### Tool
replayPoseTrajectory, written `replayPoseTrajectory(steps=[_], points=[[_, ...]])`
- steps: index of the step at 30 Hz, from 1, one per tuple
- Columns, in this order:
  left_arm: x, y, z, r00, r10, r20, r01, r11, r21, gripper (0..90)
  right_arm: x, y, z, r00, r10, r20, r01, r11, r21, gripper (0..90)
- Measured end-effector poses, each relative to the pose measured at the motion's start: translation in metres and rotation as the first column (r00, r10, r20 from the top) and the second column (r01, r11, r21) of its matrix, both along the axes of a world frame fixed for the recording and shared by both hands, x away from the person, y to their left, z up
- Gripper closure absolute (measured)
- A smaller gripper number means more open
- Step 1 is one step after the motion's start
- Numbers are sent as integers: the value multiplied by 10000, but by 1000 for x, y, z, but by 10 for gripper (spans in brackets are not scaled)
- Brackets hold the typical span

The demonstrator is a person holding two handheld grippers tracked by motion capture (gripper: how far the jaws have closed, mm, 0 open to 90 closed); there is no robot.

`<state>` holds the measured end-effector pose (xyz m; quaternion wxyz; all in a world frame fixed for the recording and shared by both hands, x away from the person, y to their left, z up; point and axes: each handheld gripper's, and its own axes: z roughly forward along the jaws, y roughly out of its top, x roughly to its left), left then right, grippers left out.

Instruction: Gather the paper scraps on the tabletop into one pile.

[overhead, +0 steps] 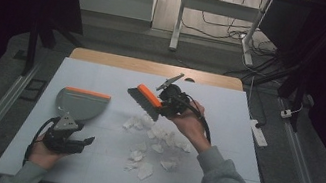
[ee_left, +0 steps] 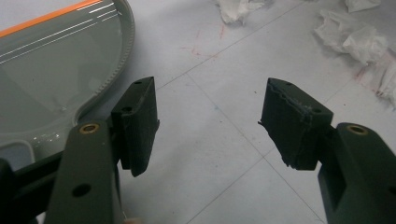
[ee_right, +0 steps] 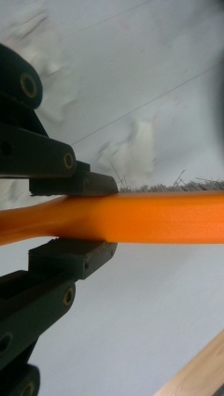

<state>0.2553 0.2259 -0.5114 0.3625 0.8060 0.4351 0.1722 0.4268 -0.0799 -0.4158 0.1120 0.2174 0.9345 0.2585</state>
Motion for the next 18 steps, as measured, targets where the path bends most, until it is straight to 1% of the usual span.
replayPoseTrajectory(steps=[3, 6, 8, 10, 11, 12, 15, 17, 18], points=[[0, 0, 0, 10000, 6, 27, -6, 10000, 2, 368, -2, 21, -5, 9988, 206, -453, -188, 9990, 397, 697], [0, -1, 0, 10000, 8, 27, -8, 10000, -2, 368, -4, 42, -13, 9953, 308, -916, -247, 9975, 664, 697], [0, -1, 0, 10000, -32, 15, 32, 10000, 30, 368, -4, 55, -19, 9908, 367, -1304, -263, 9964, 806, 697], [0, -2, -1, 10000, 6, 33, -6, 9998, 179, 368, -5, 66, -27, 9881, 416, -1480, -288, 9957, 878, 697], [0, -2, -1, 10000, 12, 30, -13, 9996, 289, 368, -5, 71, -31, 9855, 424, -1645, -265, 9948, 980, 698], [0, -2, -1, 10000, 4, 27, -5, 9995, 303, 368, -5, 75, -34, 9821, 460, -1827, -266, 9939, 1074, 697], [0, -3, -2, 10000, -43, 11, 43, 9996, 290, 368, -4, 82, -42, 9782, 400, -2039, -176, 9937, 1108, 697], [0, -2, -2, 10000, -38, 21, 38, 9996, 264, 368, -2, 81, -47, 9775, 229, -2097, -39, 9959, 903, 697], [0, -2, -2, 10000, -25, 25, 24, 9997, 258, 368, -1, 79, -49, 9786, 90, -2057, 60, 9974, 722, 697]])
